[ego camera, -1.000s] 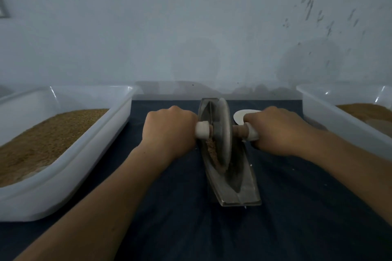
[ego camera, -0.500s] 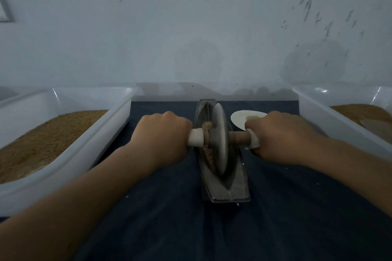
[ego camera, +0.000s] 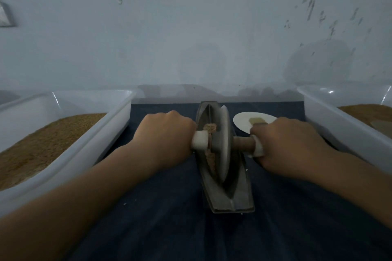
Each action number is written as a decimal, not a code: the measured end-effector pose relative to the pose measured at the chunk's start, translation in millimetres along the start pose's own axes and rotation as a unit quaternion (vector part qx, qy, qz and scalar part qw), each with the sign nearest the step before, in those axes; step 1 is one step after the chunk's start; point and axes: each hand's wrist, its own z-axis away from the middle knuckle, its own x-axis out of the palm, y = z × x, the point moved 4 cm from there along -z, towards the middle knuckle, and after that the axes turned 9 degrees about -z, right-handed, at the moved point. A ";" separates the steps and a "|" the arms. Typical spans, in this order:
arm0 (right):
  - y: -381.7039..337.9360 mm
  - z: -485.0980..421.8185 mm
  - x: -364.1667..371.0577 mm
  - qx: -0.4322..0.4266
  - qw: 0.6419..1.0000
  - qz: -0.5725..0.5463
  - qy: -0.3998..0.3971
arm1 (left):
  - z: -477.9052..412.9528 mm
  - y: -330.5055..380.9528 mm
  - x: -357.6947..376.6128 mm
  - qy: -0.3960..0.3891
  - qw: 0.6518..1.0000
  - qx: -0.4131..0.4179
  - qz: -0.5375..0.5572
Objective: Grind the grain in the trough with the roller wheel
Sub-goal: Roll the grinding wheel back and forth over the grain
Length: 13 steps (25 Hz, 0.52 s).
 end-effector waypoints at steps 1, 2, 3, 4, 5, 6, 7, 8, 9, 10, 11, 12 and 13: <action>0.9 0.5 -3.6 -0.022 1.000 0.012 0.017 | 2.4 -2.6 -4.9 0.027 1.000 0.001 -0.004; 2.2 -2.7 0.3 -0.023 0.999 0.025 0.003 | -1.2 -2.8 -5.2 0.041 0.999 -0.003 -0.019; 2.1 -8.2 9.5 0.000 0.999 0.034 -0.034 | -2.5 0.1 3.3 0.018 0.999 -0.016 -0.022; 2.2 -18.4 22.5 0.034 0.994 0.048 -0.087 | -7.4 2.1 14.6 -0.017 0.999 -0.041 -0.012; 4.9 -33.6 37.3 0.071 0.988 0.037 -0.130 | -20.2 1.4 24.2 -0.050 0.996 -0.075 0.001; 7.3 -51.7 46.7 0.102 0.981 0.011 -0.162 | -35.2 -0.9 30.0 -0.074 0.992 -0.103 0.009; 10.1 -67.0 53.2 0.120 0.974 -0.011 -0.193 | -47.8 -3.6 31.7 -0.099 0.988 -0.113 0.019; 11.7 -75.5 56.1 0.129 0.967 -0.028 -0.220 | -56.2 -5.7 31.7 -0.122 0.986 -0.114 0.026; 13.0 -77.4 55.1 0.132 0.961 -0.036 -0.241 | -58.1 -5.8 31.1 -0.129 0.986 -0.107 0.027; 14.0 -71.8 51.6 0.123 0.960 -0.033 -0.249 | -52.0 -4.8 29.0 -0.130 0.987 -0.094 0.032; 13.0 -60.5 45.0 0.099 0.967 -0.020 -0.234 | -38.7 -4.7 27.4 -0.115 0.989 -0.083 0.040; 8.4 -44.9 34.7 0.060 0.981 0.004 -0.187 | -20.2 -3.3 22.8 -0.080 0.993 -0.071 0.042; 2.4 -27.9 23.2 0.025 0.991 0.030 -0.128 | -1.3 -1.1 15.9 -0.026 0.998 -0.054 0.036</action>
